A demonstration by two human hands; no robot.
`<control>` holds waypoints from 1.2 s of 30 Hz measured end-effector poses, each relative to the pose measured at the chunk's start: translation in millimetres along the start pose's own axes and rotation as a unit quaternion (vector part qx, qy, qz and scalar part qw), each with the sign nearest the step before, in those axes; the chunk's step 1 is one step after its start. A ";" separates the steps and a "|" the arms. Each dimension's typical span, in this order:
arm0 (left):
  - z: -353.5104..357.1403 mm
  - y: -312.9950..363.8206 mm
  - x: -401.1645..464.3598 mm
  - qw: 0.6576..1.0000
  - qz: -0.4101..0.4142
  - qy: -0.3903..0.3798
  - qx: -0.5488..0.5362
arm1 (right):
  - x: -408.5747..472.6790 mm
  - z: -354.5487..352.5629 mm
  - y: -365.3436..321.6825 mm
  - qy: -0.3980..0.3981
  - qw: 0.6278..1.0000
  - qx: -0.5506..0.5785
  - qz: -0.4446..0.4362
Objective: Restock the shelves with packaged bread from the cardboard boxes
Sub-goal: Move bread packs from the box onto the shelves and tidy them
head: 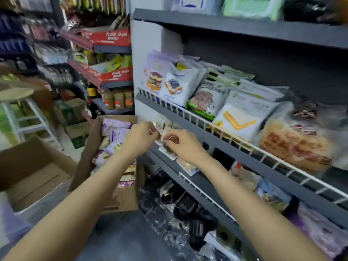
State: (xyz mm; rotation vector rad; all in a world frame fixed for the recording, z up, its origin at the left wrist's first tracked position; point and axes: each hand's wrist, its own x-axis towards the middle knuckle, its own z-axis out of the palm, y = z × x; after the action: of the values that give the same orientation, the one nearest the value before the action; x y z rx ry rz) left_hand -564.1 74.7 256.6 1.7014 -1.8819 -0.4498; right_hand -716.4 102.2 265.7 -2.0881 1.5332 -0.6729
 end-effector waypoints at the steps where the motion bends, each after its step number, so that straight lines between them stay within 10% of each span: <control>1: -3.4 -34.6 5.9 1.000 -0.018 -0.016 0.009 | 17.5 27.7 -4.0 -0.019 1.000 0.006 0.008; 13: 26.8 -335.6 68.8 0.963 -0.161 -0.184 0.109 | 177.3 314.2 9.4 -0.190 0.960 0.073 0.193; 21: 93.9 -401.2 108.6 0.920 -0.203 -0.281 0.182 | 233.4 427.8 54.3 -0.312 0.909 0.152 0.230; 28: 97.7 -413.3 114.7 0.924 -0.241 -0.282 0.092 | 238.6 444.3 72.8 -0.268 0.864 0.315 0.286; 36: 76.3 -413.5 97.8 0.928 -0.279 -0.244 -0.026 | 235.1 440.6 52.6 -0.111 0.971 0.078 0.194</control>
State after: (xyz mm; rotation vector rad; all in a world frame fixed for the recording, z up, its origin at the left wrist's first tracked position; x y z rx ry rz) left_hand -284.9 -88.1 -29.5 2.2329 -1.6298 -1.2329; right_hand -417.3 -103.6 -81.2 -1.6208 1.6345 -0.3860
